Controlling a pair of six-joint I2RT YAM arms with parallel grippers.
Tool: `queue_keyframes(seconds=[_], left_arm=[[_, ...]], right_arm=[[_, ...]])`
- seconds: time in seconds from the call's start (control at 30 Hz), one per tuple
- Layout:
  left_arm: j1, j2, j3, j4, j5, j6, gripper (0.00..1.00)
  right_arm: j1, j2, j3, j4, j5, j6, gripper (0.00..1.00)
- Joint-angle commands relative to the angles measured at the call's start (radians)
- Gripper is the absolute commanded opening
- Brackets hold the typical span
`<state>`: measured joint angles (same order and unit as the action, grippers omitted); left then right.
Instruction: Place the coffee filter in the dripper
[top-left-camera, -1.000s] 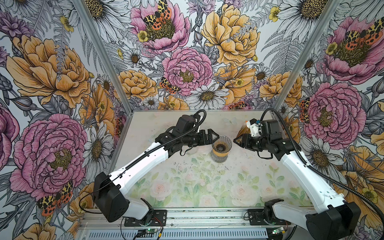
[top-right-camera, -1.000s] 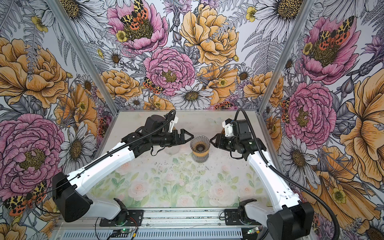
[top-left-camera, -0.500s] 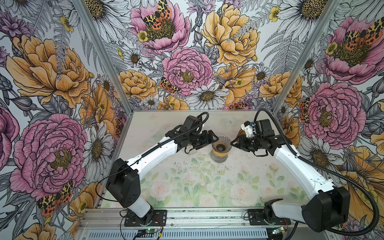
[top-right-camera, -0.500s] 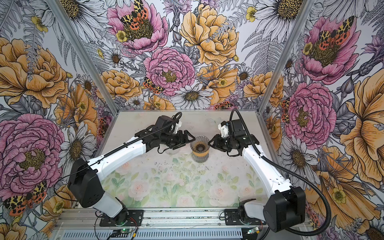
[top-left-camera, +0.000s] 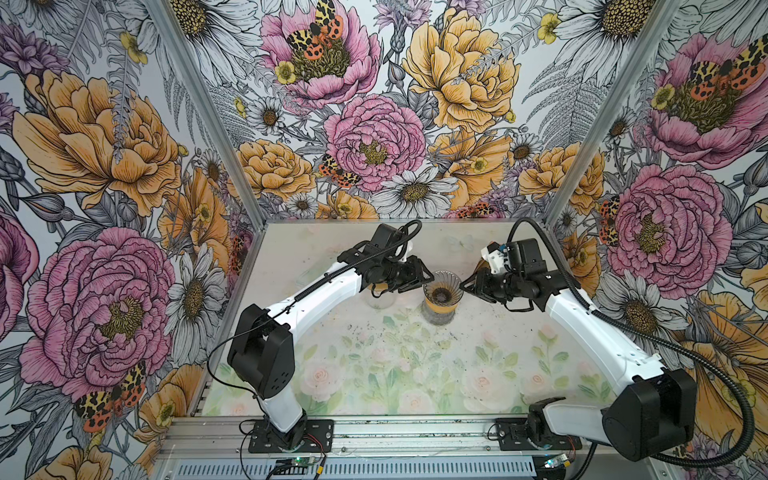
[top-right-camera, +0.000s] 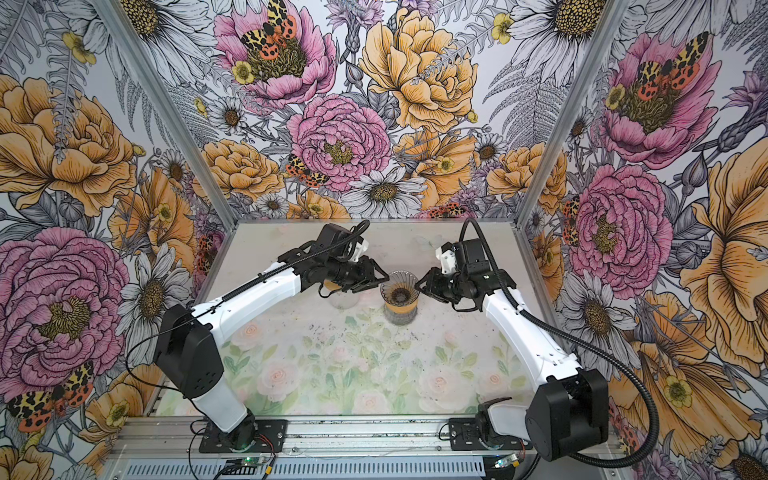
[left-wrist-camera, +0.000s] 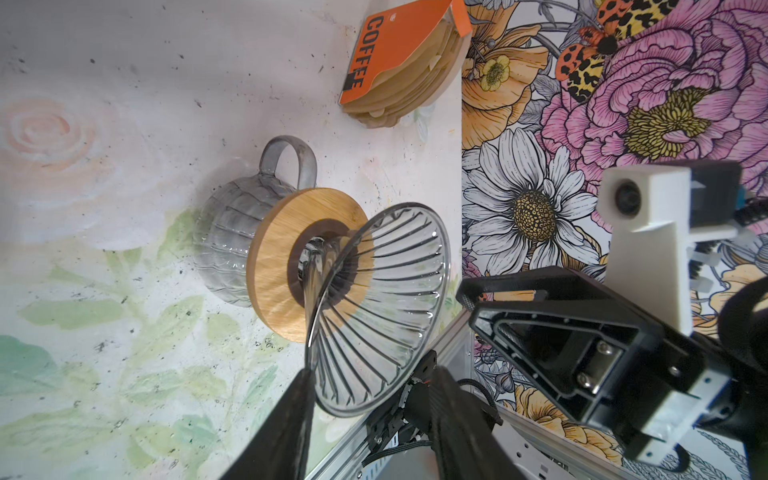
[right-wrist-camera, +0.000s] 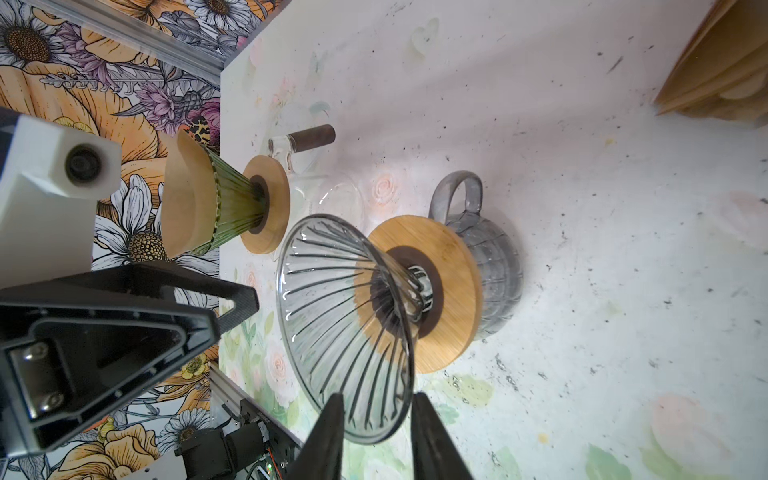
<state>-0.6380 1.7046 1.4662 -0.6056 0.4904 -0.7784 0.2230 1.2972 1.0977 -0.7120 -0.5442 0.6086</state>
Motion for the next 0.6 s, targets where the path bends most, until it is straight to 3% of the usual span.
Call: queue_keyframes(seconds=[0.0, 0.17, 0.57], left_arm=[[0.009, 0.02, 0.042, -0.052, 0.023, 0.034, 0.45], [0.013, 0.042, 0.056, -0.085, 0.014, 0.045, 0.38], [0.017, 0.073, 0.067, -0.086, 0.032, 0.038, 0.36]], right_arm=[[-0.01, 0.015, -0.009, 0.034, -0.012, 0.01, 0.28], [-0.011, 0.028, -0.01, 0.046, -0.019, 0.013, 0.25], [-0.013, 0.057, -0.021, 0.085, -0.033, 0.028, 0.18]])
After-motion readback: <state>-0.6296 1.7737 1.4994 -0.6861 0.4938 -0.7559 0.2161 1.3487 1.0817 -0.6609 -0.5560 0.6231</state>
